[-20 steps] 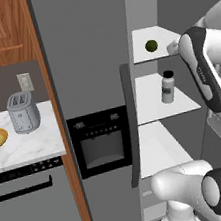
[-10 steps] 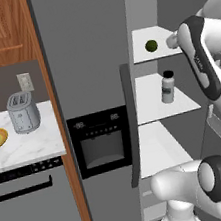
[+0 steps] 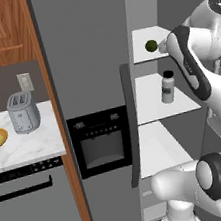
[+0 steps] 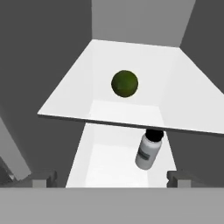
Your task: Pick lime from the fridge and place it on the plate on the counter.
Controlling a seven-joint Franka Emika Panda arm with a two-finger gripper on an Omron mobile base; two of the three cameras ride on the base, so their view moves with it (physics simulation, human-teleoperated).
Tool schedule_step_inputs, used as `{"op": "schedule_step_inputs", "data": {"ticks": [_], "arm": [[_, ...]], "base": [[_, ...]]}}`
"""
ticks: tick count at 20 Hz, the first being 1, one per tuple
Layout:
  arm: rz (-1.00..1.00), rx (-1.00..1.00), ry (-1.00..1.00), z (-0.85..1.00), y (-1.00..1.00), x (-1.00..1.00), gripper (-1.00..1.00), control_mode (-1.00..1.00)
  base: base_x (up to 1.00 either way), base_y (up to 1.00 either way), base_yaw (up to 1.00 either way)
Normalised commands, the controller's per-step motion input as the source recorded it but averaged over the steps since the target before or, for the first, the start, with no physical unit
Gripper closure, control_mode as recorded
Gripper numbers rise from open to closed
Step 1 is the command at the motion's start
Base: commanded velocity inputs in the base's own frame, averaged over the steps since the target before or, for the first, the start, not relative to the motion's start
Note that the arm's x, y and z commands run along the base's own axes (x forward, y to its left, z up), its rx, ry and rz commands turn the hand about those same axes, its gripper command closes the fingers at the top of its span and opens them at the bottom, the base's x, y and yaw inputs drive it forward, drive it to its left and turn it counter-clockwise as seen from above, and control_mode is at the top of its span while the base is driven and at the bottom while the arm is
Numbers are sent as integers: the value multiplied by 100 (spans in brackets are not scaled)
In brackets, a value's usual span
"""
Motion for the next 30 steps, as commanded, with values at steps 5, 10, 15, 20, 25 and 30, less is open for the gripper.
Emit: {"op": "schedule_step_inputs", "data": {"ticks": [5,10,15,20,25,30], "arm": [[0,0,-1,-11,3,60,-100,-100],[0,0,0,0,-8,63,-100,-100],[0,0,0,0,-11,51,-100,-100],[0,1,1,0,-9,40,-100,-100],[0,0,1,0,-2,41,-100,-100],[0,0,1,-5,0,37,-100,-100]], "base": [[0,0,0],[0,0,0],[0,0,0],[0,0,0],[0,0,0],[0,0,0]]}}
